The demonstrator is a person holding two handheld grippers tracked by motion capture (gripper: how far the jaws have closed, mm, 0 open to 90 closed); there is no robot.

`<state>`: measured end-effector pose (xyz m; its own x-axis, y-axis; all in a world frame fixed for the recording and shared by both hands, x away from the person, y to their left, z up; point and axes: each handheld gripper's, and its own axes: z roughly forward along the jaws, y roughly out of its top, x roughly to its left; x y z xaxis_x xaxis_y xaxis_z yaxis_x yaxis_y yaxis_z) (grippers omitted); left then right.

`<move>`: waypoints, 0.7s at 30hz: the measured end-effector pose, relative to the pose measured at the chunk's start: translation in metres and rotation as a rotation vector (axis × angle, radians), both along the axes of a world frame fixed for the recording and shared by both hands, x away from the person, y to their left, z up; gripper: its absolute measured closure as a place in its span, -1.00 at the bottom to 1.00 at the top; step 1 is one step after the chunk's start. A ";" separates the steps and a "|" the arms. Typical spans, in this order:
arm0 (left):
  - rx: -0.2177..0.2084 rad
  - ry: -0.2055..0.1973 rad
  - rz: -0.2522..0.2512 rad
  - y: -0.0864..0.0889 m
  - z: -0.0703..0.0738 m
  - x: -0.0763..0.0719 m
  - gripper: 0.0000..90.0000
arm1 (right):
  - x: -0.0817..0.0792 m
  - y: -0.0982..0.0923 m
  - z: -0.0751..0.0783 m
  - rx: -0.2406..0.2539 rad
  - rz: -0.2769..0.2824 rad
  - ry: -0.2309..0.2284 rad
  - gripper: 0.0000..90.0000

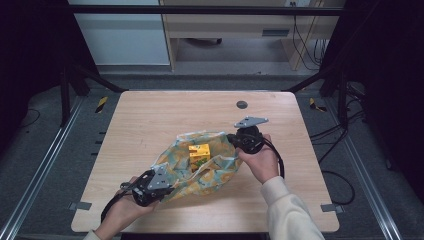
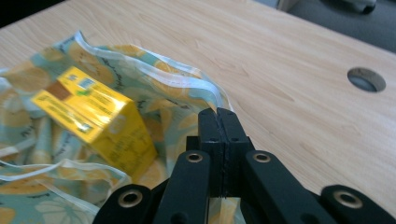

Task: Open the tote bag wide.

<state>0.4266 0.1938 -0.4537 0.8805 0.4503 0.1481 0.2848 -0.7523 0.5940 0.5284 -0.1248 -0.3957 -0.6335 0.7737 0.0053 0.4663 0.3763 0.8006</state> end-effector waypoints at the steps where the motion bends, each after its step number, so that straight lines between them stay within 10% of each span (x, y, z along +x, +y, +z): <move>1: -0.002 -0.001 0.007 0.000 -0.002 0.001 0.99 | 0.002 -0.001 -0.004 -0.001 -0.008 0.006 1.00; 21: 0.024 -0.022 0.024 -0.007 -0.013 0.000 0.99 | 0.019 -0.018 -0.055 -0.048 -0.064 0.119 0.99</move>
